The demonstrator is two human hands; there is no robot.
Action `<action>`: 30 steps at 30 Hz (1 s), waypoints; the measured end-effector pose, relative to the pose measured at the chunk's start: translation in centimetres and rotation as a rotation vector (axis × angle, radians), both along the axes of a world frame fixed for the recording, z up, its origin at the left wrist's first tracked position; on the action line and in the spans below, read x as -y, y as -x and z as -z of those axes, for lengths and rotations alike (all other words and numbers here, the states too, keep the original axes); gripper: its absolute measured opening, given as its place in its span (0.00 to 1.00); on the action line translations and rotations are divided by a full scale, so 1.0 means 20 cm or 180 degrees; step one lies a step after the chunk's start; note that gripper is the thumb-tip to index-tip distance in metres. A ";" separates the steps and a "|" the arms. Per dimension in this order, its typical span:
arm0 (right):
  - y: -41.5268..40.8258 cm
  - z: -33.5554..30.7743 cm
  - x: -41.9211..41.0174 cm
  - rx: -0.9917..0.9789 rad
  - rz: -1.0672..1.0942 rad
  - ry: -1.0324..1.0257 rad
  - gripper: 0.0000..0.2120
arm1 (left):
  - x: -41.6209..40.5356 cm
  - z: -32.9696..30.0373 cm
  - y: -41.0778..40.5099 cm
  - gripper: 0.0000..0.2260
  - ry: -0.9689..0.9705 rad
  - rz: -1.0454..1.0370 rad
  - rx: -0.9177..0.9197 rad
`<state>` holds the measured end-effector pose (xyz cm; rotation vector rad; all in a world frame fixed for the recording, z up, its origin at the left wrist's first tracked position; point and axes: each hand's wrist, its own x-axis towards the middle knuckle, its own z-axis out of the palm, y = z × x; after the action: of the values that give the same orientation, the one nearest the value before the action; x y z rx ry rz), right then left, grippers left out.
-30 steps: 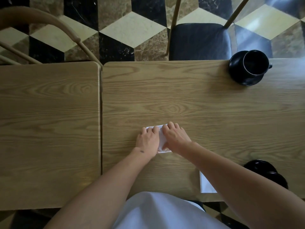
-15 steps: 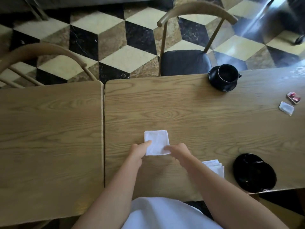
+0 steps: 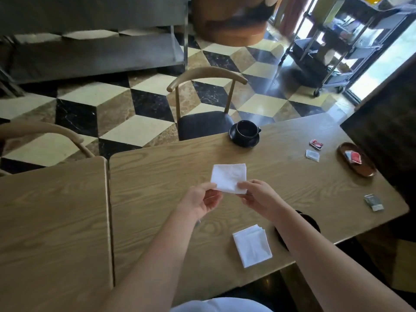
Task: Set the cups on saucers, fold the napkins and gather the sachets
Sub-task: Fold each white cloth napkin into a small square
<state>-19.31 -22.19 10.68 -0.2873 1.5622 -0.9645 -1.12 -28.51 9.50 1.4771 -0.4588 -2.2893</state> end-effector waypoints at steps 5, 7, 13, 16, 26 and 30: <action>0.32 -0.14 0.00 -0.0061 0.0299 0.0143 0.11 | 0.01 -0.12 0.33 0.02 0.0093 0.0137 -0.0134; 0.43 -0.16 0.01 -0.0095 0.0324 0.0168 0.12 | 0.03 -0.13 0.45 0.02 0.0120 0.0150 -0.0103; 0.89 -0.15 0.12 0.0255 0.0599 0.0295 0.09 | 0.15 -0.11 0.91 0.05 0.0113 0.0058 -0.0084; 1.20 -0.07 0.19 0.0408 0.0644 0.0229 0.05 | 0.22 -0.03 1.22 0.05 0.0042 -0.0054 0.0052; 1.95 0.28 0.42 0.0147 0.0308 -0.0170 0.03 | 0.34 0.24 1.99 0.02 -0.0233 -0.0287 0.0446; 2.06 0.37 0.56 -0.0305 -0.0090 -0.0119 0.07 | 0.45 0.32 2.11 0.04 0.0004 -0.0449 0.0661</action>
<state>-60.49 -33.36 3.34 -0.3324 1.6575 -0.9099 -43.40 -37.46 3.01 1.6985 -0.3992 -2.0377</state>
